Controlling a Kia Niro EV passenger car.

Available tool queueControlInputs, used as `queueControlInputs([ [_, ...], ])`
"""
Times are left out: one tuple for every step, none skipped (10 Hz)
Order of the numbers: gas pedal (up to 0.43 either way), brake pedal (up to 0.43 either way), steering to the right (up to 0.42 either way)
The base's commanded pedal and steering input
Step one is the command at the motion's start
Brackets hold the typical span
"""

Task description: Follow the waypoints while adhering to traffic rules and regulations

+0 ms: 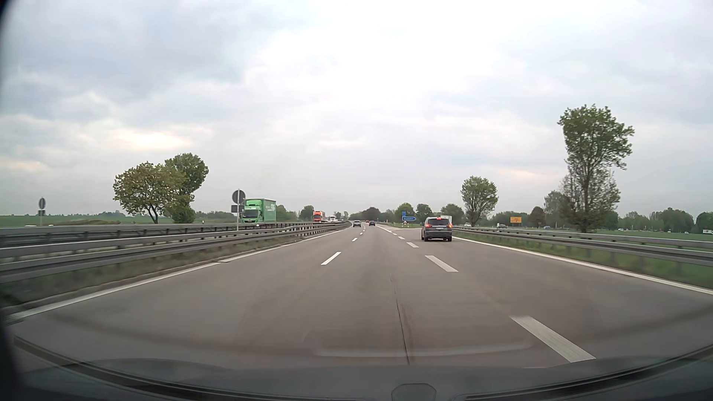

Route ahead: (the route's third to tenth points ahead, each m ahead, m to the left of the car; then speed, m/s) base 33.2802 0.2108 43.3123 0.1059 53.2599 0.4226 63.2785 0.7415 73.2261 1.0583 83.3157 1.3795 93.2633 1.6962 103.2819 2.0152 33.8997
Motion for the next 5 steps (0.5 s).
queueControlInputs([
  [0.248,0.000,-0.003],
  [0.248,0.000,-0.003],
  [0.248,0.000,-0.003],
  [0.248,0.000,-0.003],
  [0.248,0.000,-0.003],
])
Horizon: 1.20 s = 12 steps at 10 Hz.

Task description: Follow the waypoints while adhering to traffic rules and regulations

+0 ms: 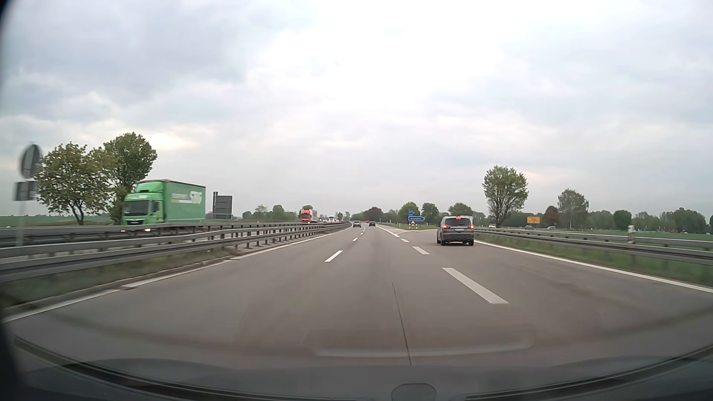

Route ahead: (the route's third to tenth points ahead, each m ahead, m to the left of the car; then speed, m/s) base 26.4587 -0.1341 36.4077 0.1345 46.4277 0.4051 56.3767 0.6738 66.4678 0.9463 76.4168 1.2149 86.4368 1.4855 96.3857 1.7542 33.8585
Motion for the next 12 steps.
queueControlInputs([
  [0.248,0.000,-0.003],
  [0.248,0.000,-0.003],
  [0.248,0.000,-0.003],
  [0.248,0.000,-0.003],
  [0.248,0.000,-0.003],
  [0.248,0.000,-0.003],
  [0.248,0.000,-0.003],
  [0.248,0.000,-0.003],
  [0.260,0.000,-0.003],
  [0.260,0.000,-0.002],
  [0.260,0.000,-0.003],
  [0.260,0.000,-0.003],
])
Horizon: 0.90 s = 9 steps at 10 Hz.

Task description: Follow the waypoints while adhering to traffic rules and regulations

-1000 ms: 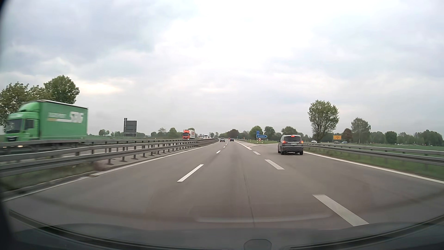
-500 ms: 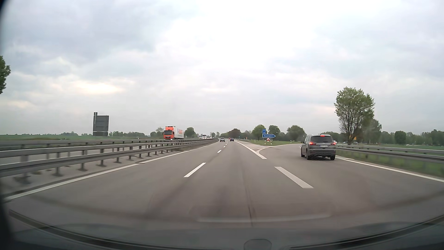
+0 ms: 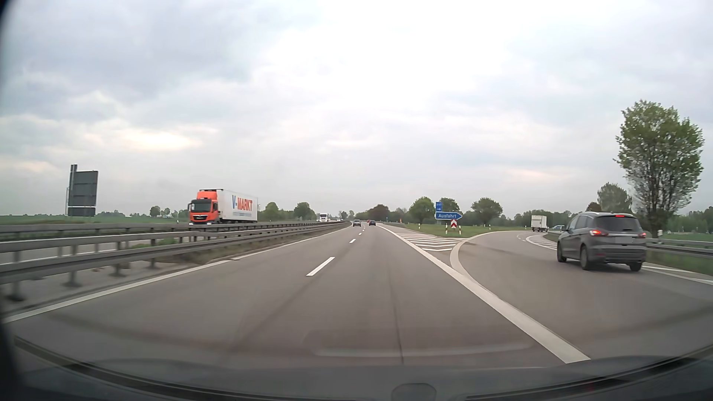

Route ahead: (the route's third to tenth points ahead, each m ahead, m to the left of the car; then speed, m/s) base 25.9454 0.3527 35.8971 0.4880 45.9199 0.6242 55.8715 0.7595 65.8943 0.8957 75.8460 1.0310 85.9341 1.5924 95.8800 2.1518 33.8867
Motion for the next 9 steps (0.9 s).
queueControlInputs([
  [0.268,0.000,-0.002],
  [0.287,0.000,-0.003],
  [0.287,0.000,-0.002],
  [0.287,0.000,-0.003],
  [0.287,0.000,-0.003],
  [0.287,0.000,-0.002],
  [0.287,0.000,-0.003],
  [0.287,0.000,-0.003],
  [0.287,0.000,-0.002],
])
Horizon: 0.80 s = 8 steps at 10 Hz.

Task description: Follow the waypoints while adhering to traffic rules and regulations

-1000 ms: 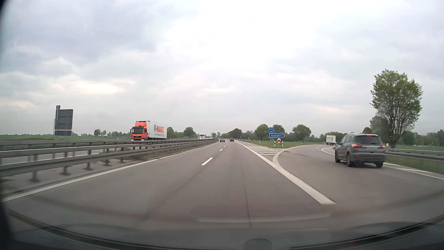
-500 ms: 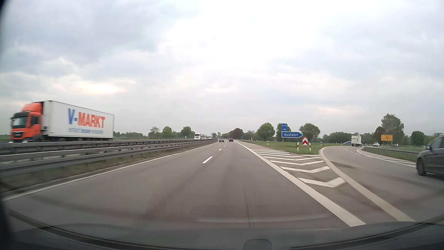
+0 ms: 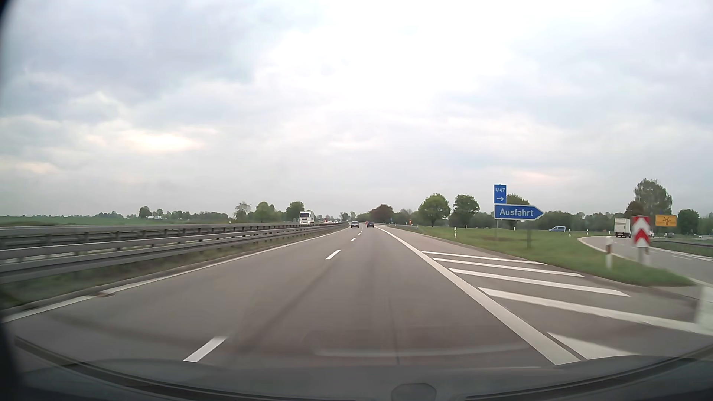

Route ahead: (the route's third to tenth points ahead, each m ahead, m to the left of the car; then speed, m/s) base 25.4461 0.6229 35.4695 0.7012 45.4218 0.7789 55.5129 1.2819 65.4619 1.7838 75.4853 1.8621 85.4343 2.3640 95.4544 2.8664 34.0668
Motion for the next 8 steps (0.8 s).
queueControlInputs([
  [0.287,0.000,-0.003],
  [0.287,0.000,-0.003],
  [0.287,0.000,-0.003],
  [0.287,0.000,-0.004],
  [0.287,0.000,-0.004],
  [0.287,0.000,-0.004],
  [0.280,0.000,-0.004],
  [0.280,0.000,-0.004],
])
